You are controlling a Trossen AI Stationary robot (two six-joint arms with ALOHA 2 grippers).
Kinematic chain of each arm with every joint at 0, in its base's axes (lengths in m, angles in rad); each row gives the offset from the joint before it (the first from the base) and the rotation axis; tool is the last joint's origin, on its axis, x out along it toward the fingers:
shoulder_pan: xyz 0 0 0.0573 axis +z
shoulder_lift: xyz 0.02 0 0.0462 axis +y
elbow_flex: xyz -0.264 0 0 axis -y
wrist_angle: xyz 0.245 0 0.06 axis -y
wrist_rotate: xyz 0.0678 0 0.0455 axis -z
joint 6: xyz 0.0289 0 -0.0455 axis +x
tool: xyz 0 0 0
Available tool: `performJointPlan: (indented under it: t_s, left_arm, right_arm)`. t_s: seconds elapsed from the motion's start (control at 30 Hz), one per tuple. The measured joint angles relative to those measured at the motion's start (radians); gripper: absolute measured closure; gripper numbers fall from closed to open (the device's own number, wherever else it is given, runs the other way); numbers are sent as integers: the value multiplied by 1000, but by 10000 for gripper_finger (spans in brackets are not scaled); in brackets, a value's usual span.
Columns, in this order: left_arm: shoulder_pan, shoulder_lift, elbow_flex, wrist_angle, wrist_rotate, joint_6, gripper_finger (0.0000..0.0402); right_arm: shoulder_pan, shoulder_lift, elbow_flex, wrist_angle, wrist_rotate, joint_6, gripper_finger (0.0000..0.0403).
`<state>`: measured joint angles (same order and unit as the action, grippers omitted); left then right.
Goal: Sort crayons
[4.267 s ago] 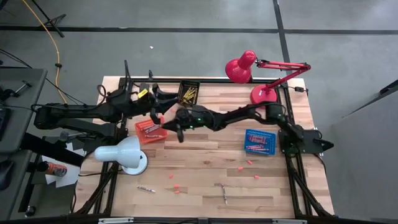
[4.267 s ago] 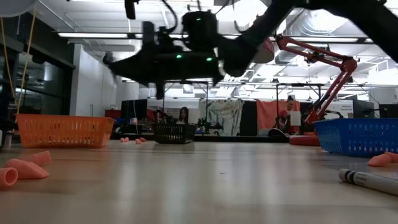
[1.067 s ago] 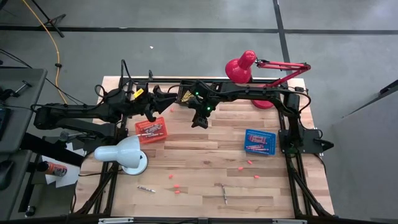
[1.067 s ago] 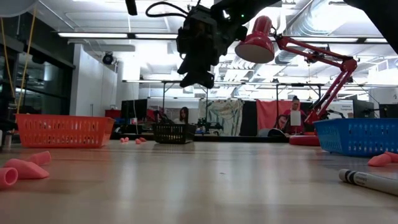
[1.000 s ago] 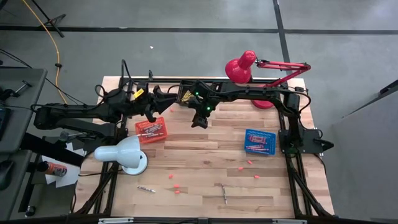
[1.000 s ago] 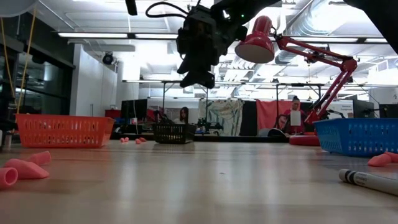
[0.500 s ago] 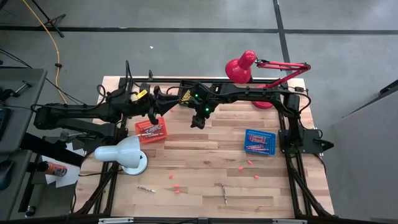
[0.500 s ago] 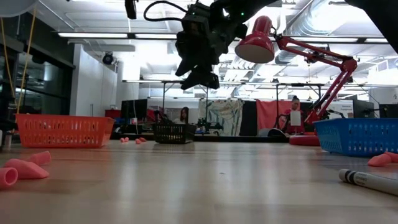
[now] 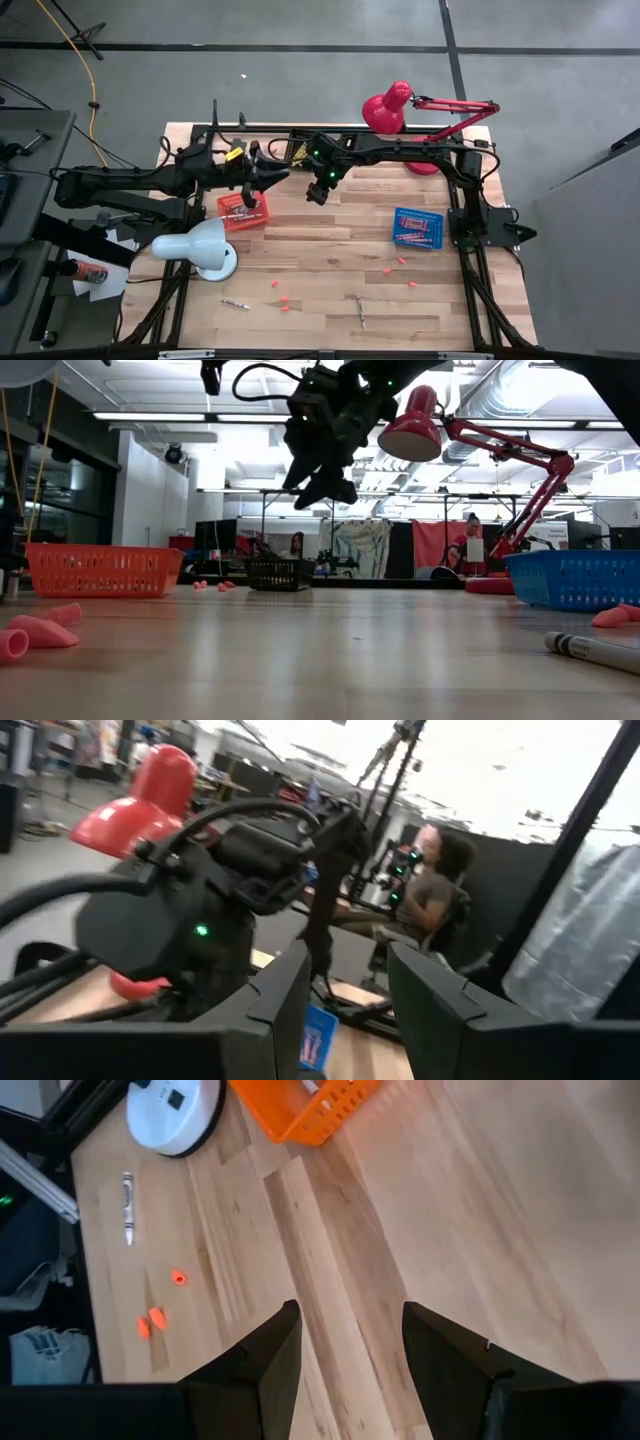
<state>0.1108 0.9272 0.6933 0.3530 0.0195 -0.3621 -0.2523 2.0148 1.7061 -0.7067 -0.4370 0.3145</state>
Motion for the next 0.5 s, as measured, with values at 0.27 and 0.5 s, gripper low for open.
performJointPlan:
  t_s: [0.27,0.5]
  left_arm:
    - [0,0,0,-45,34,0,277]
    - [0,-15,0,-173,133,58,277]
  right_arm:
    - [0,0,0,0,27,3,236]
    - [0,0,0,-2,27,23,236]
